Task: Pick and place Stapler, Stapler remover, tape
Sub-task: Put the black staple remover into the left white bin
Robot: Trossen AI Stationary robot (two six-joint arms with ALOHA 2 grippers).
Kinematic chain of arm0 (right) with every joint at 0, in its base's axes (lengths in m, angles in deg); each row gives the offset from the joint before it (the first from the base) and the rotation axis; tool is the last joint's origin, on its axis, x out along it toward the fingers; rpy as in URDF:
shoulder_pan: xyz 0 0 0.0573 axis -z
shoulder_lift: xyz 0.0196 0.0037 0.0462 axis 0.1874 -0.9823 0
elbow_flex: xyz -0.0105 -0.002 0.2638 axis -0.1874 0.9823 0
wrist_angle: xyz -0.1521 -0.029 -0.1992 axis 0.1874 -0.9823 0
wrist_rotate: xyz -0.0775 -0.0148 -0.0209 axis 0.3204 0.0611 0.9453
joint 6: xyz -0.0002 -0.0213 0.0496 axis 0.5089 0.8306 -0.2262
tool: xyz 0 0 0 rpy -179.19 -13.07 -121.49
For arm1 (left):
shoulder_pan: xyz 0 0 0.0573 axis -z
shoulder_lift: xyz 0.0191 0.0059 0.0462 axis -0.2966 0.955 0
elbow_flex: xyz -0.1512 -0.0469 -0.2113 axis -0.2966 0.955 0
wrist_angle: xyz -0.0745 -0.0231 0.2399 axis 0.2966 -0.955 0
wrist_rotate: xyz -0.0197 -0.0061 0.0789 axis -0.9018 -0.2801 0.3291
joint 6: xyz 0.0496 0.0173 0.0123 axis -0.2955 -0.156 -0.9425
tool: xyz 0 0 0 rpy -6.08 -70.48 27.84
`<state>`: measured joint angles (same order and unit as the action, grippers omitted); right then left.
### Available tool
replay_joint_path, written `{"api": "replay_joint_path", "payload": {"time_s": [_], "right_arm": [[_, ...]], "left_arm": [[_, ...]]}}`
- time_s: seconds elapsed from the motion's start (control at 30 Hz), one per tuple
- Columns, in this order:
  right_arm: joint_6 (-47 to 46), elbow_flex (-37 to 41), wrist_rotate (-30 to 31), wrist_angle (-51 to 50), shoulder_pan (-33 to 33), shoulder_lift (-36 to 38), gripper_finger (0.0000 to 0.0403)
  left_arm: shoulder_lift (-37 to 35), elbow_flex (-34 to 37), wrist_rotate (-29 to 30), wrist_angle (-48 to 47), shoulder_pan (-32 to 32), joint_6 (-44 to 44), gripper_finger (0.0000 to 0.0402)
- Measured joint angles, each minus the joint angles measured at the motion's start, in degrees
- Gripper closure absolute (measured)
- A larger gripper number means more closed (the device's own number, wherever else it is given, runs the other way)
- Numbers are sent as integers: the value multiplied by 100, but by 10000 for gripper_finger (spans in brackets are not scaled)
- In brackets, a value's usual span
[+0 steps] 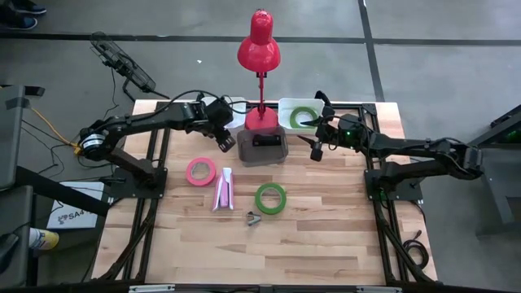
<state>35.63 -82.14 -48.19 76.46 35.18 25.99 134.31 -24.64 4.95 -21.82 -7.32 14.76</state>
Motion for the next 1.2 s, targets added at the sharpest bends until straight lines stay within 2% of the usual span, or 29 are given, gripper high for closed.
{"api": "replay_joint_path", "payload": {"time_s": [0.43,0.77,0.97,1.2], "right_arm": [[7,0,-4,-17,0,0,188],[-39,0,-8,-131,-4,0,188],[-36,0,-19,-214,-4,0,189],[-39,0,-285,-256,-7,0,190]], "left_arm": [[7,9,-44,-292,212,-159,243],[9,334,-20,-284,969,-159,243],[11,473,-366,-166,1400,-157,243],[11,479,-364,81,1883,-157,243]]}}
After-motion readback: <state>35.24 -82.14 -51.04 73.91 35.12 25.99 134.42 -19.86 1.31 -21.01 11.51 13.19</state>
